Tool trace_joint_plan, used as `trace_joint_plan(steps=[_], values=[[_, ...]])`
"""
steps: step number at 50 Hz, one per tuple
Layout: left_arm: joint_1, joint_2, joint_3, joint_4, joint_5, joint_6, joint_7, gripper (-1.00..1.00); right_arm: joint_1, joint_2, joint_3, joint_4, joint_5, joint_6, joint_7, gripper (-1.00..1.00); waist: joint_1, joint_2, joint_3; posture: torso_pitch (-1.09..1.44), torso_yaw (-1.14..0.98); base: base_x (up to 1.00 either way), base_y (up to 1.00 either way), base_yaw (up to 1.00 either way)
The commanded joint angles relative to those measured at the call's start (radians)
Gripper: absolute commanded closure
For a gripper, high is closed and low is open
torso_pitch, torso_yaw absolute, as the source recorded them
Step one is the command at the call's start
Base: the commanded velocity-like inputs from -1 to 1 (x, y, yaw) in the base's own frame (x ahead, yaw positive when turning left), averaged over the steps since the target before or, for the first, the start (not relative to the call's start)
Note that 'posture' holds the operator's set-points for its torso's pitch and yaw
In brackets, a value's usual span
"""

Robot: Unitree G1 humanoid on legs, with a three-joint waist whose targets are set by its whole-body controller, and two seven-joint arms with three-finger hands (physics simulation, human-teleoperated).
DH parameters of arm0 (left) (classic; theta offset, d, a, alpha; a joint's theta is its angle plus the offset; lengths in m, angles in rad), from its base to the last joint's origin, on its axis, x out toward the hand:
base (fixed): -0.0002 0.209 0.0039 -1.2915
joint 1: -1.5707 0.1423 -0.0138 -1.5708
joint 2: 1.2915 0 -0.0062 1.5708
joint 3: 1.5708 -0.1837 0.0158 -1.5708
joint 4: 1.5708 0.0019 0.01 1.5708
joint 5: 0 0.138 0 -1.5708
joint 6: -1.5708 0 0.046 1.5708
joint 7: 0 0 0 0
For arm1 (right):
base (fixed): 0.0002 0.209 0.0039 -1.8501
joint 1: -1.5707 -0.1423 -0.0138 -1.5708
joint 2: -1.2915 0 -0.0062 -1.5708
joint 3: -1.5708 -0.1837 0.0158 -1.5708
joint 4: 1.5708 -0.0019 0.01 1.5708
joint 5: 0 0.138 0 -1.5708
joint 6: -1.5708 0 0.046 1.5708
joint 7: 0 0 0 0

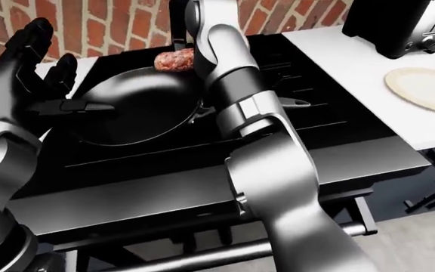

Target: Pick the salami from the plate and place it in the pan.

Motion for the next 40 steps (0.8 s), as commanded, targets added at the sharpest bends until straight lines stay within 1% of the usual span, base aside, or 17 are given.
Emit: trace_joint_plan(steps=[1, 5, 9, 15, 21, 27, 30, 34, 40], values=[[-0.026, 0.012, 0.018, -0.022, 0.008, -0.027, 0.004, -1.0, -0.053, 0.006, -0.001, -0.046, 0.004, -0.011, -0.02, 1.0, 0.003, -0.003, -0.029, 0.0, 0.0, 0.0, 0.0, 0.0], [-0.029, 0.013, 0.022, -0.024, 0.005, -0.024, 0.003, -1.0, -0.082, 0.035, -0.004, -0.014, 0.026, -0.026, -0.054, 1.0, -0.011, 0.014, -0.029, 0.0, 0.0, 0.0, 0.0, 0.0], [-0.029, 0.013, 0.023, -0.02, 0.004, -0.026, 0.003, -1.0, -0.111, 0.062, -0.007, 0.046, 0.055, -0.042, -0.106, 1.0, -0.02, 0.02, -0.03, 0.0, 0.0, 0.0, 0.0, 0.0], [-0.03, 0.018, 0.029, -0.02, -0.003, -0.024, 0.005, -1.0, -0.142, 0.093, -0.009, 0.114, 0.099, -0.072, -0.18, 1.0, -0.026, 0.019, -0.032, 0.0, 0.0, 0.0, 0.0, 0.0], [-0.036, 0.021, 0.038, -0.025, -0.016, -0.012, 0.012, -1.0, -0.157, 0.125, -0.01, 0.155, 0.142, -0.093, -0.232, 1.0, -0.027, 0.019, -0.033, 0.0, 0.0, 0.0, 0.0, 0.0], [-0.036, 0.025, 0.038, -0.025, -0.026, -0.014, 0.018, -1.0, -0.14, 0.154, -0.003, 0.176, 0.172, -0.094, -0.257, 1.0, -0.026, 0.02, -0.033, 0.0, 0.0, 0.0, 0.0, 0.0], [-0.041, 0.029, 0.04, -0.028, -0.035, -0.009, 0.021, -1.0, -0.133, 0.166, -0.002, 0.192, 0.184, -0.114, -0.291, 1.0, -0.026, 0.021, -0.033, 0.0, 0.0, 0.0, 0.0, 0.0], [-0.044, 0.032, 0.044, -0.027, -0.045, -0.007, 0.026, -1.0, -0.119, 0.18, 0.024, 0.211, 0.161, -0.139, -0.319, 1.0, -0.025, 0.023, -0.034, 0.0, 0.0, 0.0, 0.0, 0.0], [-0.045, 0.038, 0.046, -0.025, -0.058, -0.011, 0.032, -1.0, -0.113, 0.192, 0.03, 0.225, 0.138, -0.159, -0.337, 1.0, -0.025, 0.026, -0.033, 0.0, 0.0, 0.0, 0.0, 0.0]])
